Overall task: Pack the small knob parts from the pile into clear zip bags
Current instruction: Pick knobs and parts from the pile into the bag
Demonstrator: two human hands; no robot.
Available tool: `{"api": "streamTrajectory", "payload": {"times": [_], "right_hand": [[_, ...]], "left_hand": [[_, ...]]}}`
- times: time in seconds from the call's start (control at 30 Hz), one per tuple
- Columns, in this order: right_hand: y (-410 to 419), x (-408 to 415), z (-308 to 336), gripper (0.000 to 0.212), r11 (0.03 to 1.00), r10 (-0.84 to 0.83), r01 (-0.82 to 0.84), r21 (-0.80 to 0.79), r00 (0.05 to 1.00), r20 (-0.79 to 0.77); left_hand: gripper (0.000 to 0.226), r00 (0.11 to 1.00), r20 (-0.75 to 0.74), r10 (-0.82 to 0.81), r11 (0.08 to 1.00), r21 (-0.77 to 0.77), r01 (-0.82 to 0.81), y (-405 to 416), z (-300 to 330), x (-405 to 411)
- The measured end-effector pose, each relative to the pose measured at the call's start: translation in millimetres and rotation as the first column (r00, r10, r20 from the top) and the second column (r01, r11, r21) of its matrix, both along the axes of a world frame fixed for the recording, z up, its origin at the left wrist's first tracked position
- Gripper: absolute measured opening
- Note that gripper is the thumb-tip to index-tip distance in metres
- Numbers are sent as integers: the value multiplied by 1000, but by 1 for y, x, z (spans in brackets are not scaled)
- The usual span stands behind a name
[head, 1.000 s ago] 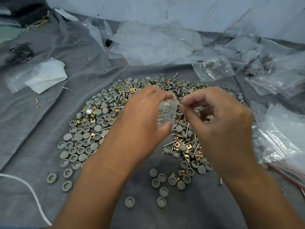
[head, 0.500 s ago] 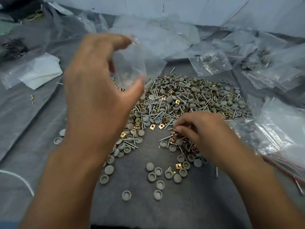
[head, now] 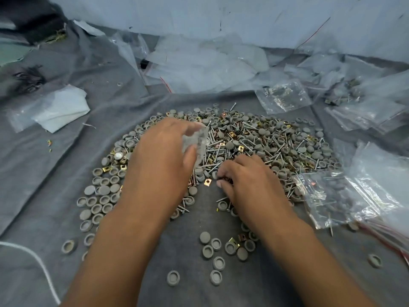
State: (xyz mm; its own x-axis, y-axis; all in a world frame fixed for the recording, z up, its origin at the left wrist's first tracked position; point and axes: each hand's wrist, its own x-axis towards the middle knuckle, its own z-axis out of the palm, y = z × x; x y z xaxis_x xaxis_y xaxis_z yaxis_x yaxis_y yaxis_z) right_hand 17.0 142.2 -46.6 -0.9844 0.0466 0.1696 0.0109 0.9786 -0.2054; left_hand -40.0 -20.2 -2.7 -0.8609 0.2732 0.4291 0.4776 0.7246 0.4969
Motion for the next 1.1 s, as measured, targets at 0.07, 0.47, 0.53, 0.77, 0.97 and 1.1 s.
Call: {"api": "streamTrajectory", "payload": {"times": [0.07, 0.47, 0.53, 0.77, 0.97, 1.1], "right_hand": [[1, -1, -2, 14, 1000, 7, -7, 2, 999, -32], [7, 0, 0, 22, 998, 35, -35, -47, 999, -8], [6, -1, 0, 21, 998, 21, -22, -58, 1000, -19], [13, -5, -4, 17, 988, 12, -19, -152, 999, -52], [8, -5, -5, 17, 998, -39, 37, -42, 999, -33], [2, -6, -1, 21, 999, -27, 27, -18, 1000, -14]], "left_hand": [[31, 1000, -10, 23, 999, 39, -23, -2, 0, -2], [43, 995, 82, -61, 997, -33, 64, 7, -8, 5], [43, 995, 75, -65, 997, -32, 68, 8, -10, 8], [20, 994, 74, -83, 996, 43, 80, 7, -15, 9], [31, 994, 39, -106, 990, 96, 102, 0, -16, 5], [32, 992, 32, -118, 993, 26, 118, 4, -18, 2]]}}
